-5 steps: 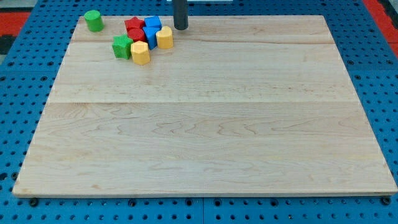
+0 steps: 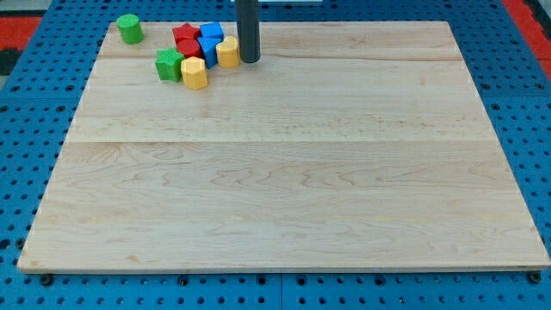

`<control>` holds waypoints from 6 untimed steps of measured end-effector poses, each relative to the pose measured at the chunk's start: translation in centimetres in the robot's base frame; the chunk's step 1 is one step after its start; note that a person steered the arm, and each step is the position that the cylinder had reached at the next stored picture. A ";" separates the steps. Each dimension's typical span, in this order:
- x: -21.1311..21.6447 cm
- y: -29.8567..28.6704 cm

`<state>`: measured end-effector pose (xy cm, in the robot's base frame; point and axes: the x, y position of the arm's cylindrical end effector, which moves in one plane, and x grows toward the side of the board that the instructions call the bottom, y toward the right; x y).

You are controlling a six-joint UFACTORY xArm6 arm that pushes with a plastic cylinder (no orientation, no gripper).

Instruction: Slightly move the heart into the hexagon

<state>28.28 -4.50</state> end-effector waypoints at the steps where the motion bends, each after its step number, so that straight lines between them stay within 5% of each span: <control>1: 0.0 0.0; 3: -4.1 0.8; 5: -0.2 -2.8; 6: -0.9 0.1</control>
